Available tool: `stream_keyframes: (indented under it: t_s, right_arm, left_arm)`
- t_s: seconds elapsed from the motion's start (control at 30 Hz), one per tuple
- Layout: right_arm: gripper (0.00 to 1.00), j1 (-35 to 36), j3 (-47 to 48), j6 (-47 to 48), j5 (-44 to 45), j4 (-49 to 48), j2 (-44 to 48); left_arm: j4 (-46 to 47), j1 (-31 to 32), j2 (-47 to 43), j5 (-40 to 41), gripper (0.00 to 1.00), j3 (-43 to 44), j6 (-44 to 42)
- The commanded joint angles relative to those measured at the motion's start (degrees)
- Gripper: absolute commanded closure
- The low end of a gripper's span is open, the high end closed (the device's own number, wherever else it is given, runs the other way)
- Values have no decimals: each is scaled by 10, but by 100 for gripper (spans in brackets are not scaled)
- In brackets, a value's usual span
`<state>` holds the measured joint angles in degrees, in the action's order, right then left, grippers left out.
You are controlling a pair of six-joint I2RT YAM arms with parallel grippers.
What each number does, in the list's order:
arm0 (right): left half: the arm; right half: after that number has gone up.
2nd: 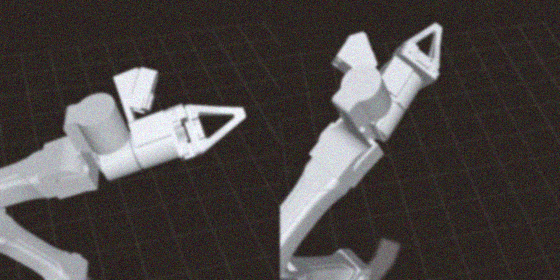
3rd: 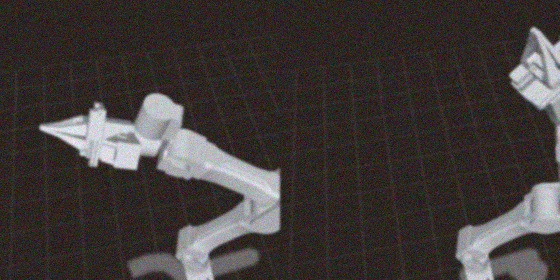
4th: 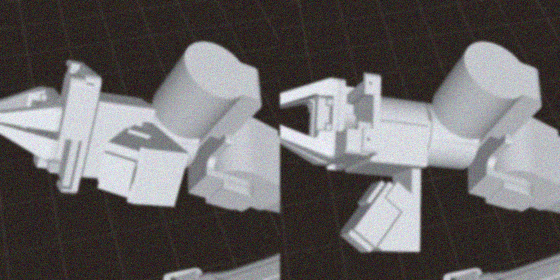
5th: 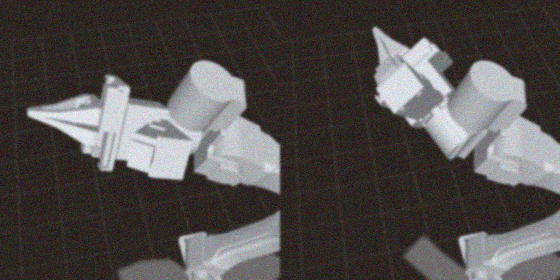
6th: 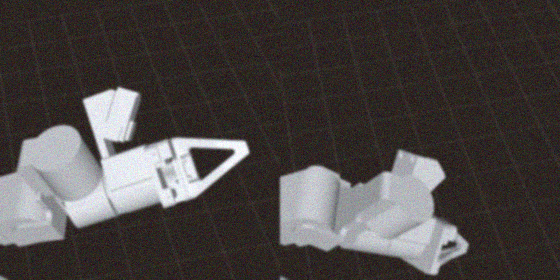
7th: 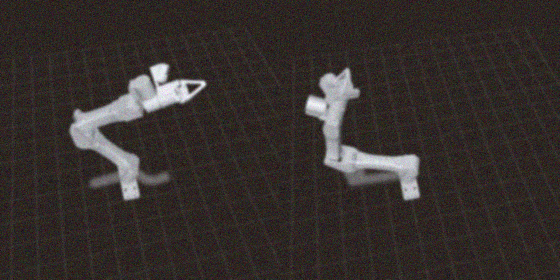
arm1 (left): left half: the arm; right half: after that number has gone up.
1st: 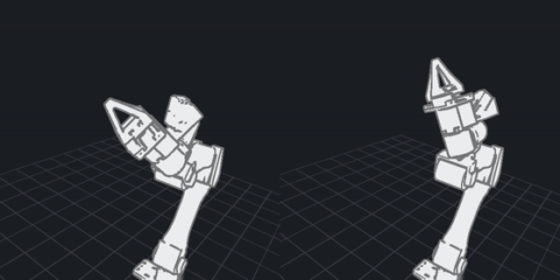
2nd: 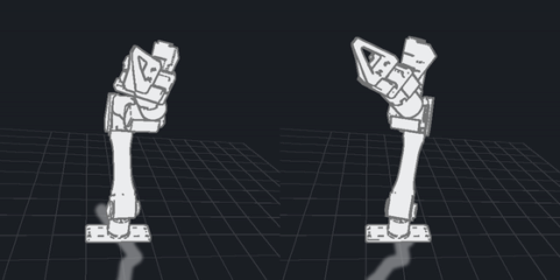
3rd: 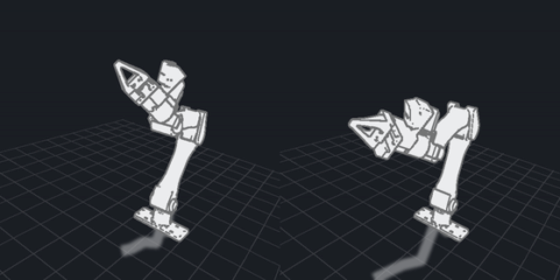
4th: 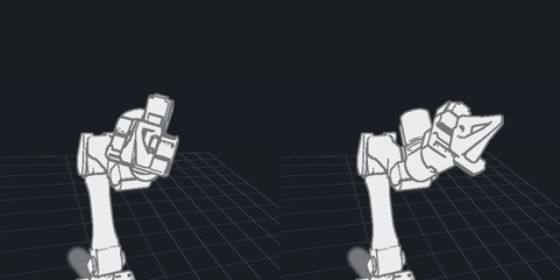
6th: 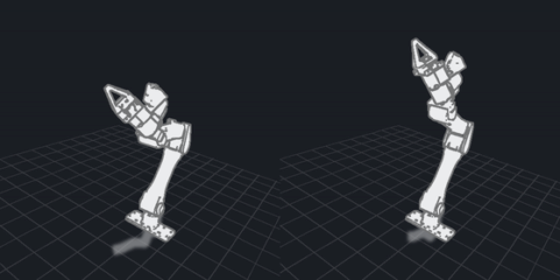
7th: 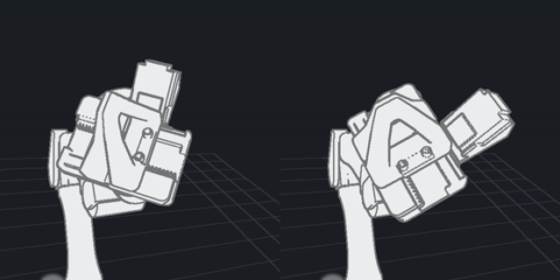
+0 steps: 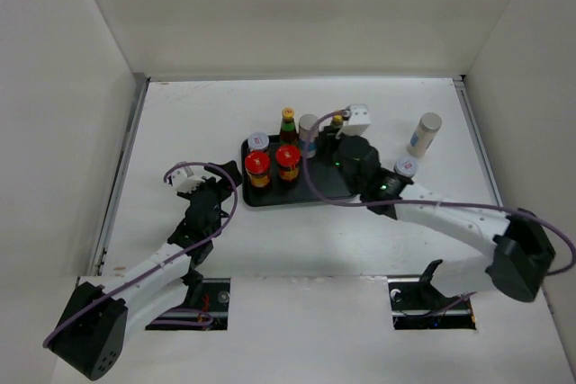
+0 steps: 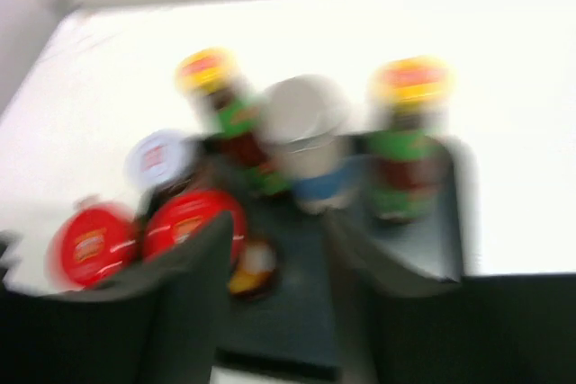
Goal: Organize the condiment bottles
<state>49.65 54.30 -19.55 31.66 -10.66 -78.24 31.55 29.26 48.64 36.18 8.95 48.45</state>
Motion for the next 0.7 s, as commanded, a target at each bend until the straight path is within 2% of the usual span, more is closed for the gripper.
stream_keyframes:
  t_s: [0.0, 0.07, 0.1, 0.23, 0.3, 0.43, 0.67]
  right_arm:
    - [59, -56, -78, -22, 127, -3, 96]
    - [61, -92, -127, -51, 187, 46, 162]
    - [58, -114, -142, -66, 201, 76, 185]
    - [17, -187, -170, -124, 203, 192, 230]
    - [7, -214, -171, -141, 184, 221, 218]
    - [3, -242, -187, -151, 129, 205, 180]
    - [5, -296, -198, -118, 65, 115, 118]
  left_arm:
    - [32, -1, -8, -5, 15, -7, 7]
    - [32, -2, -9, -4, 15, -8, 7]
    - [32, -2, -7, -5, 15, -9, 9]
    - [34, 1, 7, -6, 15, -5, 12]
    - [39, 1, 14, -6, 15, -6, 13]
    - [40, 0, 12, -12, 15, -5, 11]
    - [40, -6, 11, -14, 15, -7, 10]
